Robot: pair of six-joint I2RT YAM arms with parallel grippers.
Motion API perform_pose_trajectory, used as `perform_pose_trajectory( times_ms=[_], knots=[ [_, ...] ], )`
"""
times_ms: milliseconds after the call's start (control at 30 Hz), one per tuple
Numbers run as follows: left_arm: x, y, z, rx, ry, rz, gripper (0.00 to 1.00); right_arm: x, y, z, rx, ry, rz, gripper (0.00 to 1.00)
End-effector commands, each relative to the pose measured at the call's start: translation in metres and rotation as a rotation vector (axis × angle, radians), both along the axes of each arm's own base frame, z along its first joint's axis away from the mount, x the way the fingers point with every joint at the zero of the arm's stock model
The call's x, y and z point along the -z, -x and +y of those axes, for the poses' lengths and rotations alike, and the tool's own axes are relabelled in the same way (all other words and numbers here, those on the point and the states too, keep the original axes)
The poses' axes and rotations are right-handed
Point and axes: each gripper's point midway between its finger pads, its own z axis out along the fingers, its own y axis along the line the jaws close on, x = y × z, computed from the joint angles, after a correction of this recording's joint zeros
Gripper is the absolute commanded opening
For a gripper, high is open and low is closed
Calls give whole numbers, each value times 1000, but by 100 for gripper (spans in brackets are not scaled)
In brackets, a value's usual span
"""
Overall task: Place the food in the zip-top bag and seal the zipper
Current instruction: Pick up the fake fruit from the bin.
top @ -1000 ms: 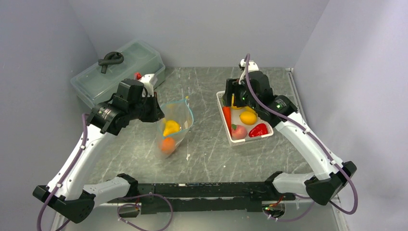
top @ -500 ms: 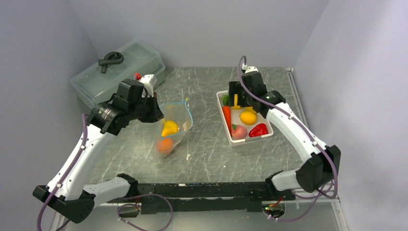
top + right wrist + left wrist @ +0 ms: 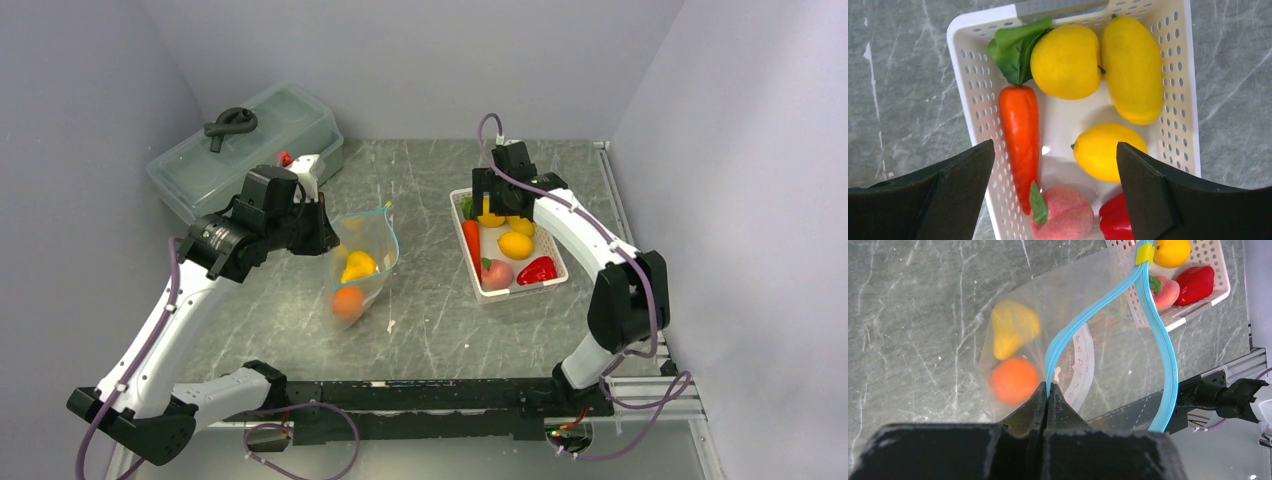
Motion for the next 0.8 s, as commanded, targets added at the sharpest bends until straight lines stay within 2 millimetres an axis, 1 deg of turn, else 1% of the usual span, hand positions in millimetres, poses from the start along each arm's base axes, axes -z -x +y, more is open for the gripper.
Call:
perform_pose_trajectory(
  times_ms=[0,167,233,300,633,767],
  knots=[
    [-19,-1,3,-7,14,-65,0,-15,-34,1,9,-22,-78,96],
    [-19,-1,4,-9,10,-65,0,4,-53,2,12,-28,-45,94],
    [-20,-1,5,-11,8,-66,0,11,-58,3,10,-30,-29,94],
    [-21,0,7,-15,5,-69,0,17,-62,3,11,-29,-20,93],
    [-25,2,9,-21,3,-70,0,37,-76,3,0,-36,11,84],
    [-26,2,9,-19,3,-69,0,48,-80,2,-7,-31,32,79]
  ],
)
